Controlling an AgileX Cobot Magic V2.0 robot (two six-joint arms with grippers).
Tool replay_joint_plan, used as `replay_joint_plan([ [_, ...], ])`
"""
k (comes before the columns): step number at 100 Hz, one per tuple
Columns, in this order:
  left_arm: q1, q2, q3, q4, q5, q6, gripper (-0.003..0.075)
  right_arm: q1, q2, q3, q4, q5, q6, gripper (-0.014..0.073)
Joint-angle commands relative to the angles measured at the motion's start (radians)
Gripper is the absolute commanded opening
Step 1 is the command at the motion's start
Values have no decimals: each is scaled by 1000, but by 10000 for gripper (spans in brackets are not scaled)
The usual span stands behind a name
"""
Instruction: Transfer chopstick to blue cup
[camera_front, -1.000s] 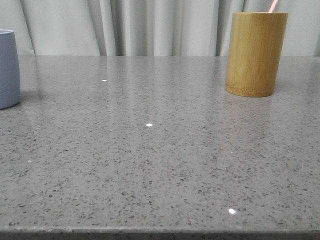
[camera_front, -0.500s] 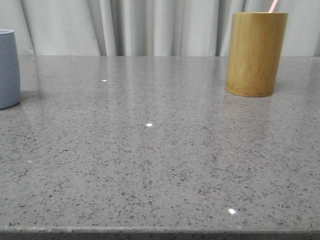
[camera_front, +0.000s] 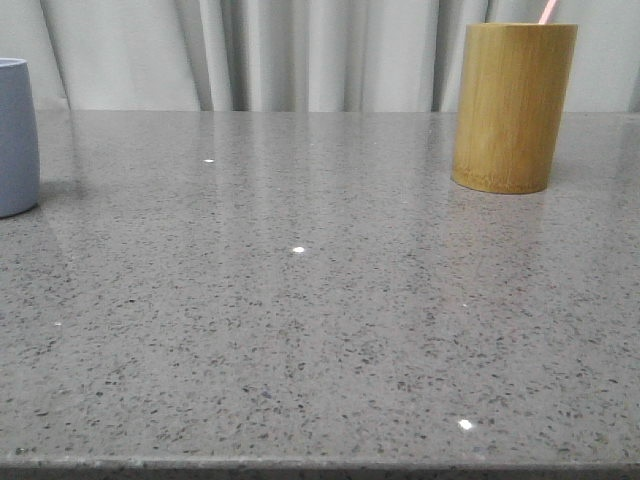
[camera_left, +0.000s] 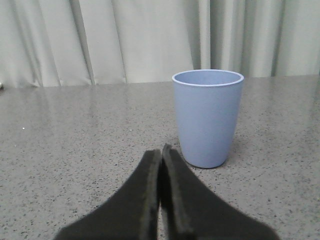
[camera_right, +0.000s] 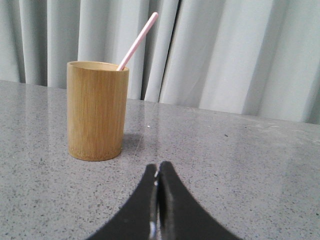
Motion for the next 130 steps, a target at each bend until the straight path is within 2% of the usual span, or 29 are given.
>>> replay_joint_plan([
  [1, -8, 18, -104, -53, -14, -10, -19, -6, -12, -88, 35, -49, -9, -67],
  [11, -8, 89, -216, -64, 98, -10, -19, -6, 0, -197, 49, 100, -9, -67],
  [23, -8, 208, -384, -64, 292, -10, -19, -6, 57, -341, 49, 304, -9, -67],
  [47, -8, 462, -730, -62, 620, -8, -19, -6, 240, -623, 49, 601, -9, -67],
  [61, -8, 559, -844, -62, 715, -6, -19, -6, 339, -762, 61, 749, -9, -67],
  [115, -8, 617, -865, -62, 715, -6, -13, -6, 386, -796, 78, 721, -9, -63],
  [124, -8, 617, -865, -62, 715, -4, 41, -6, 386, -796, 78, 720, -9, -12],
  [130, -8, 617, -865, -62, 715, 22, 134, -6, 386, -796, 78, 718, -9, 69],
])
